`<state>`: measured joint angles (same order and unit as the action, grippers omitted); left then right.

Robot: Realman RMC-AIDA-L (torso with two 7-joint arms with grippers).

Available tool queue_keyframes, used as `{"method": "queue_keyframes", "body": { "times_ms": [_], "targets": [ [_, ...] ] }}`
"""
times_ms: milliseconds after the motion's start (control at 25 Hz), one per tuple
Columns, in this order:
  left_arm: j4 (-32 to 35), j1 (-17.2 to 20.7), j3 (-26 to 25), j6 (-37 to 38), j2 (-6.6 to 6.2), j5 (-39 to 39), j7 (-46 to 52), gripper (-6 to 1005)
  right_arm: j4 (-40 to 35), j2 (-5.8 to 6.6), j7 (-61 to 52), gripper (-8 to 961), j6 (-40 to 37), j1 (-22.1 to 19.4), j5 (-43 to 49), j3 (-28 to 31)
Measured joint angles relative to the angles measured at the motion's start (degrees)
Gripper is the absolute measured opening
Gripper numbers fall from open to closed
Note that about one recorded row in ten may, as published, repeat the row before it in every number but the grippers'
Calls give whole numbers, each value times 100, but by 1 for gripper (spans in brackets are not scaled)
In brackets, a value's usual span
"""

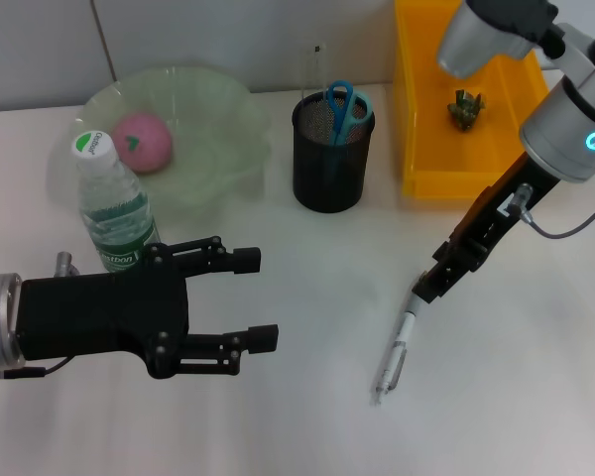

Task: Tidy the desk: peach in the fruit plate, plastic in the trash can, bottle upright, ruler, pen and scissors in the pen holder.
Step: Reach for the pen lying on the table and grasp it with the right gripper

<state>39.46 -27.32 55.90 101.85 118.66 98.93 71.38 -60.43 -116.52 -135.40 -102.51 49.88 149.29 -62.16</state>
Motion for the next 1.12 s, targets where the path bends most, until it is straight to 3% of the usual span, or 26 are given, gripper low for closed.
{"method": "queue_keyframes", "body": {
  "times_ms": [640,1120],
  "targets": [
    [-78,19,0,1,-13,-79,48,794,-76,-78,1722,591,52,25,29,-335],
    [-79,12,-9,1,-9,-116,52,783,-276,-97,1949,570,128,7,121,-671]
  ]
}}
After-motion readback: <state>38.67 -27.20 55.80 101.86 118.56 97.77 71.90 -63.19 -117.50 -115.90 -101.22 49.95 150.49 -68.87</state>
